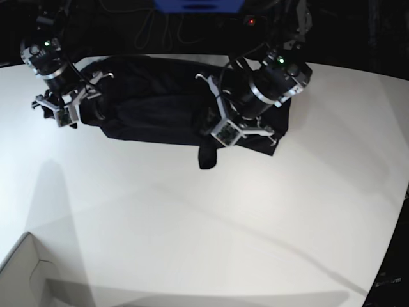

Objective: Layout the t-shirt on the table in an organized manner, then fold the t-shirt properly
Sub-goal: 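Move the left gripper to the strip's middle and grasp the fabric, then fold the strip end with the left gripper toward the right gripper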

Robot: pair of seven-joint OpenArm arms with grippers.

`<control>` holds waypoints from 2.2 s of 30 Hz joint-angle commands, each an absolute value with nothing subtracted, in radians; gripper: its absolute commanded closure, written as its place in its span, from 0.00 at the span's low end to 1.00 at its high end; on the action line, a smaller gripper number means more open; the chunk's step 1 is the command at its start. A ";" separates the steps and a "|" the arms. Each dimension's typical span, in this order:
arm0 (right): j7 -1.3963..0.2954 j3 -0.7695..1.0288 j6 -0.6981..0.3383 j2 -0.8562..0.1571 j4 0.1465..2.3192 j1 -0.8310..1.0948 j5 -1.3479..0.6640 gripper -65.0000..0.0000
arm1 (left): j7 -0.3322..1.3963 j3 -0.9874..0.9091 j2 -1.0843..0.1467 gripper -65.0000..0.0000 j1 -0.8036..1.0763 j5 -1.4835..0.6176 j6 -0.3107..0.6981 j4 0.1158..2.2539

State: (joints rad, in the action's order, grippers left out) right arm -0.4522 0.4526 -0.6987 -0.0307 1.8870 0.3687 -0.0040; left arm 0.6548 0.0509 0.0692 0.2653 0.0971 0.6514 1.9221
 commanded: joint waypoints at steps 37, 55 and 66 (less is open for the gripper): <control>-0.429 0.456 -0.698 -0.039 1.906 0.369 -0.019 0.36 | 0.633 -0.081 -0.004 0.36 0.257 0.073 0.653 1.917; -0.429 0.489 -0.698 -0.036 1.906 0.366 -0.019 0.36 | 0.634 0.263 -0.084 0.36 0.265 0.074 0.662 1.868; -0.430 0.587 -0.698 0.022 1.900 0.361 -0.021 0.36 | 0.630 -0.116 -0.077 0.36 0.252 0.071 0.667 1.839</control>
State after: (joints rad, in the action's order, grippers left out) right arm -0.4595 0.5842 -0.6987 0.0250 1.8851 0.3656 -0.0040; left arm 0.6537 -0.1215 -0.0826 0.2565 0.0933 0.6586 1.8256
